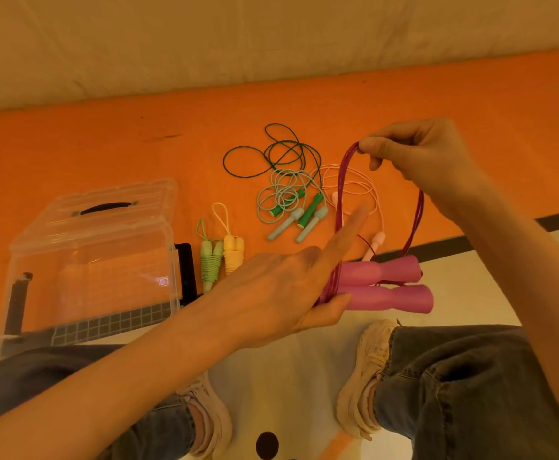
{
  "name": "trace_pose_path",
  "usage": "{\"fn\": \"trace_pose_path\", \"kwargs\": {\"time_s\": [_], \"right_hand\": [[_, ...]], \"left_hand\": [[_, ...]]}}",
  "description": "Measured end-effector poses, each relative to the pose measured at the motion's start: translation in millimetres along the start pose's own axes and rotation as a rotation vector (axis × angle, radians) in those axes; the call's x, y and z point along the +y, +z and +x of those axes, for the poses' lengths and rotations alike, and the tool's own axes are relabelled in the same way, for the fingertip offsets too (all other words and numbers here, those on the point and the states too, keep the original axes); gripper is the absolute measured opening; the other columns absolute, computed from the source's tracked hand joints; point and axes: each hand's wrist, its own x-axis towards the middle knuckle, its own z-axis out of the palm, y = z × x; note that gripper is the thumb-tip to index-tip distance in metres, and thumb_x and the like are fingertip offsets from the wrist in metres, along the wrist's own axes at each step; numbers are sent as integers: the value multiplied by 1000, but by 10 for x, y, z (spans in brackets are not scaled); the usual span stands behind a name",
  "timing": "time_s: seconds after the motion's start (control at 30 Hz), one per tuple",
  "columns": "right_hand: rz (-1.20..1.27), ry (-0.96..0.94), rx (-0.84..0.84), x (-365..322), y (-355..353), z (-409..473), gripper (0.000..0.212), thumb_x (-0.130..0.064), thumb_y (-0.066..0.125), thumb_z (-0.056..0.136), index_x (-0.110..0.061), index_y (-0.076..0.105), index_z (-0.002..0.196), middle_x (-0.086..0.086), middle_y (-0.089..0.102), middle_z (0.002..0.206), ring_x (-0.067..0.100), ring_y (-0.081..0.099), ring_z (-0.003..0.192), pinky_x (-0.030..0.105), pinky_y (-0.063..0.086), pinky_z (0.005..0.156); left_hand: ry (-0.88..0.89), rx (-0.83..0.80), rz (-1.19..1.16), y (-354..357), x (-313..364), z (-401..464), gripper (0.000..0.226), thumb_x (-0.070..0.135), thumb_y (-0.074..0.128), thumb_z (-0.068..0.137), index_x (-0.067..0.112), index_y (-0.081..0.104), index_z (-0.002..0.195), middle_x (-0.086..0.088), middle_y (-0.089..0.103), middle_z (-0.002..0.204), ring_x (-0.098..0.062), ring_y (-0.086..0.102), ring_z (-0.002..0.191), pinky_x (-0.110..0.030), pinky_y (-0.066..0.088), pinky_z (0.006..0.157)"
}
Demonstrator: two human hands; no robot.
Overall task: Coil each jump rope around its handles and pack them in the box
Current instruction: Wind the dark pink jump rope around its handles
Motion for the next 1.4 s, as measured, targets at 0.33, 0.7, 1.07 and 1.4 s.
{"fn": "trace_pose_path", "kwargs": {"time_s": [0.33,0.7,1.07,1.4], "right_hand": [[-25,23,-29,31,-4,0,13,-20,63,90,-12,71,94,3,63,71,-9,51,52,4,36,49],[-42,70,-42,126,-158,34,14,-20,66,85,-15,69,98,-3,65,76,-11,57,59,2,41,54],[-47,149,-16,185,-217,26,12,-26,66,86,-15,69,81,-2,62,68,-1,42,51,7,37,47],[-136,110,-97,204,-105,4,11,-6,63,88,-12,67,79,-4,60,66,-11,52,50,3,39,49]], "left_hand": [[70,150,39,-149,-11,59,51,55,38,87,25,37,127,2,63,105,-13,61,71,-19,34,52],[80,120,41,-105,-45,17,48,47,49,78,24,38,118,2,62,100,-14,61,72,-25,44,44],[80,249,-4,-212,-102,13,51,40,62,79,19,43,122,0,56,108,-14,55,86,-30,49,54],[-166,492,-262,-307,-181,17,44,33,68,82,15,51,118,9,44,101,13,42,88,-3,32,75]]}}
